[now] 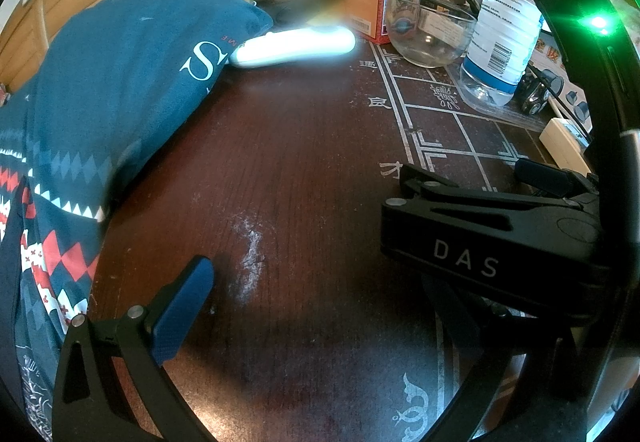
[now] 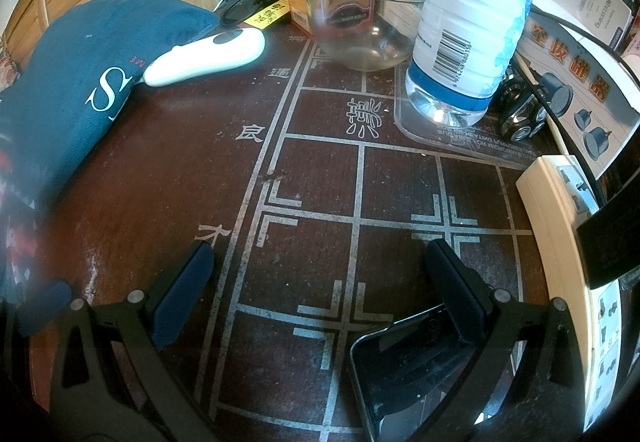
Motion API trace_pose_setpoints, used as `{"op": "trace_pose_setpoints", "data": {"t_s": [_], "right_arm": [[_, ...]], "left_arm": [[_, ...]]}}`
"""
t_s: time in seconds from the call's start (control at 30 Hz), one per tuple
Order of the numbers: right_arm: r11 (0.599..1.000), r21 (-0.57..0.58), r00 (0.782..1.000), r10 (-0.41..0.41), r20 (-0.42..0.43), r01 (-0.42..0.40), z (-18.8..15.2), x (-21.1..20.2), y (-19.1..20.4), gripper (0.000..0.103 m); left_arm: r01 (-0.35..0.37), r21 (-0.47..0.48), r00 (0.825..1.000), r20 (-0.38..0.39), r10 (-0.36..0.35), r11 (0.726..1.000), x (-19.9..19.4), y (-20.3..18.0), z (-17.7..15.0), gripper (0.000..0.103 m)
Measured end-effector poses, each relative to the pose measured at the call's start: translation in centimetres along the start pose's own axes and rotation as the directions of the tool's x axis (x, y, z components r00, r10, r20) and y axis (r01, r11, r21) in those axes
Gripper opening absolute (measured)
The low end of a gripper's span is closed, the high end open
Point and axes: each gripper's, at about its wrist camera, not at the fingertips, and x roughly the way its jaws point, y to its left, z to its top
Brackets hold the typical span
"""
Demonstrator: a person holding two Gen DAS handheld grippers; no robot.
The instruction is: Fold large clothes
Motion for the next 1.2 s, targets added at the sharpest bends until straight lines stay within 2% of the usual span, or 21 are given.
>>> {"op": "trace_pose_setpoints", "data": {"t_s": [1.1,1.2], "right_arm": [[1.000,0.014,1.000,-0.008,0.000,0.008,0.02,0.01,0.06,0.103],[1.000,0.016,1.000,-0.013,0.000,0.013,-0.34,-0.09,0.38,0.103]], "left_arm": [[0.002,0.001,1.000,0.000,-0.002,1.000,0.00,0.00,0.01,0.103],[0.043,0.051,0.999,-0.002,-0.043,0.998,0.25,0.10,0.38,0.103]]}}
